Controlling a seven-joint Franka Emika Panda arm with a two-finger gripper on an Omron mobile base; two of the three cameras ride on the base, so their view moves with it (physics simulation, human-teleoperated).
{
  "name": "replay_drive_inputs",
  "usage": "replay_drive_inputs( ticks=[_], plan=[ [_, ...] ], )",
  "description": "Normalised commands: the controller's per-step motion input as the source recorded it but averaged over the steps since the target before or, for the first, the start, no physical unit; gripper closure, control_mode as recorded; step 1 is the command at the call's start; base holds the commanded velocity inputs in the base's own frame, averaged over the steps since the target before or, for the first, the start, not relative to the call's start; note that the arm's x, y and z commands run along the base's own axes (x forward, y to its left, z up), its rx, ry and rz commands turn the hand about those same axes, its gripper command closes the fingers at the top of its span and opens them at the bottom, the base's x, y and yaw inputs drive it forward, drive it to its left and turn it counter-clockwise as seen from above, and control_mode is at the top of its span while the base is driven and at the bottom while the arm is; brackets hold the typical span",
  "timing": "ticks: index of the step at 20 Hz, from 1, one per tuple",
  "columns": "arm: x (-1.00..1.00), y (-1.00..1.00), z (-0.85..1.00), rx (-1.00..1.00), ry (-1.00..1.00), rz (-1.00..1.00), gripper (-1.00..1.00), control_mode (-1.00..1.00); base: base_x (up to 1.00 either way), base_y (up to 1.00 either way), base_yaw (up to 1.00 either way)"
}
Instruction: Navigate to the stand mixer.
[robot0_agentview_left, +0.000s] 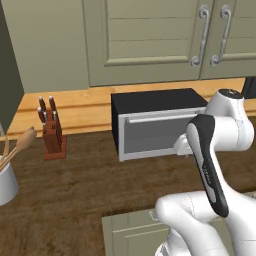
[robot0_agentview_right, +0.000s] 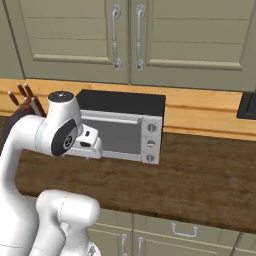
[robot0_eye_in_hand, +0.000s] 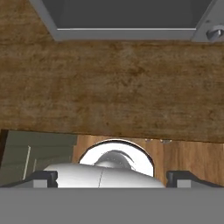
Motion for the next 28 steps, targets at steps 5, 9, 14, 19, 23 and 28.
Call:
replay_drive_inputs(
  ticks=[5,9,14,19,23,28],
  plan=[
    [0.0,0.0,0.0,0.0,0.0,0.0,-1.0,1.0,-0.55,-0.29,0.0],
    [0.0,0.0,0.0,0.0,0.0,0.0,-1.0,1.0,-0.75,-0.68,-0.19],
    [0.0,0.0,0.0,0.0,0.0,0.0,-1.0,1.0,-0.41,-0.78,-0.43],
    [0.0,0.0,0.0,0.0,0.0,0.0,-1.0,1.0,-0.07,-0.61,-0.54],
    [0.0,0.0,0.0,0.0,0.0,0.0,-1.0,1.0,0.0,-0.47,-0.58],
    [0.0,0.0,0.0,0.0,0.0,0.0,-1.0,1.0,0.0,-0.42,-0.55]
  ],
)
